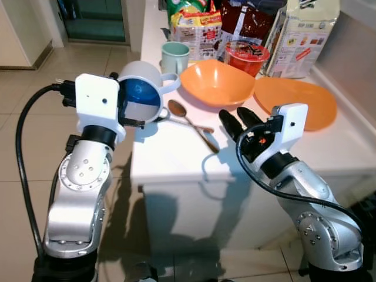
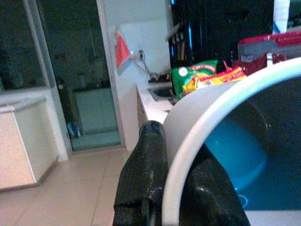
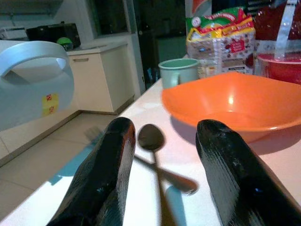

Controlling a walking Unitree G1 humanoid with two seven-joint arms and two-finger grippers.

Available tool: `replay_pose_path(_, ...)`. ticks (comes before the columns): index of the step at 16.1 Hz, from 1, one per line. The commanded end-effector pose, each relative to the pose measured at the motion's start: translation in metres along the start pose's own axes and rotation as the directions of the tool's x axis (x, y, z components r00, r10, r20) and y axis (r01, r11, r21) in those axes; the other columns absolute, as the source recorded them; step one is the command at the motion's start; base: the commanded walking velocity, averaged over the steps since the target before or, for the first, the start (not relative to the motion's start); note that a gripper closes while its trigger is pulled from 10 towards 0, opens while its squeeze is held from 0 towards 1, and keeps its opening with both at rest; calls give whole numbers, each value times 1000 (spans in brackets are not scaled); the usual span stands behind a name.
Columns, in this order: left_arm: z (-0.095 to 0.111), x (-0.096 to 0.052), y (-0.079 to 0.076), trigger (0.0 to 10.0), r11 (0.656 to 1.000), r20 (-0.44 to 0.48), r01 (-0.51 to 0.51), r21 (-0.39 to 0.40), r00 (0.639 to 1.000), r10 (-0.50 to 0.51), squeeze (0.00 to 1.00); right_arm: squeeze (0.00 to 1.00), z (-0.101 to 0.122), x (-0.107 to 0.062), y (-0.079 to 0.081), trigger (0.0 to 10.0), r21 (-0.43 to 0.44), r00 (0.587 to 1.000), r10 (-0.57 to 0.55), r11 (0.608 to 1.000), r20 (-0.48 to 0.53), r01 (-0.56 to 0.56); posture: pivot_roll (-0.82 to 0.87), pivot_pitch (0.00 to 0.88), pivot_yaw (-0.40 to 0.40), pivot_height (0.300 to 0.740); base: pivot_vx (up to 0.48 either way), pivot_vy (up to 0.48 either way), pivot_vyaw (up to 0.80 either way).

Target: Setting the table

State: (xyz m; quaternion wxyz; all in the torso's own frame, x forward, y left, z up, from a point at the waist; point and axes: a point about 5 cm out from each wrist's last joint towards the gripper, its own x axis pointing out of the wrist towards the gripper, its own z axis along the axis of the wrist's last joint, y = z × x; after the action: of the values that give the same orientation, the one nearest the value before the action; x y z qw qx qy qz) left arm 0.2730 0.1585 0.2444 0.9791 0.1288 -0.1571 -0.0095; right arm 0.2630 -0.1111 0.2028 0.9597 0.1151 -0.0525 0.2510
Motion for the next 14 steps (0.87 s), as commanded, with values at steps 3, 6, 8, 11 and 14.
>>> replay_pose_path(3, 3, 3, -4, 10000, 1000, 27, 24, -12, 999, -24, 0, 0, 2, -2, -4, 10000, -10, 1000, -27, 1000, 11, 27, 58, 0, -46, 740, -175, 0, 0)
replay_pose_path(6, 0, 3, -8, 10000, 999, 8, 38, -24, 999, -38, 0, 0, 1, -4, -6, 10000, -3, 999, -39, 999, 9, 39, 59, 0, -45, 740, 0, 0, 0)
replay_pose_path(8, -15, -2, -9, 10000, 997, -44, 60, -45, 997, -62, 0, 0, -5, -7, -11, 10000, -13, 996, -89, 996, -20, 89, 46, 0, -48, 740, 0, 0, 0)
replay_pose_path(11, -24, -9, -7, 10000, 998, -64, 50, -39, 997, -52, 0, 0, -8, -8, -16, 10000, -7, 994, -103, 995, -38, 103, 56, 0, -53, 740, 0, -157, 0)
replay_pose_path(14, -22, -7, -9, 10000, 998, -57, 49, -29, 997, -51, 0, 0, -17, -8, -17, 10000, -41, 993, -110, 993, -45, 108, 70, 0, -58, 740, 0, -480, 0)
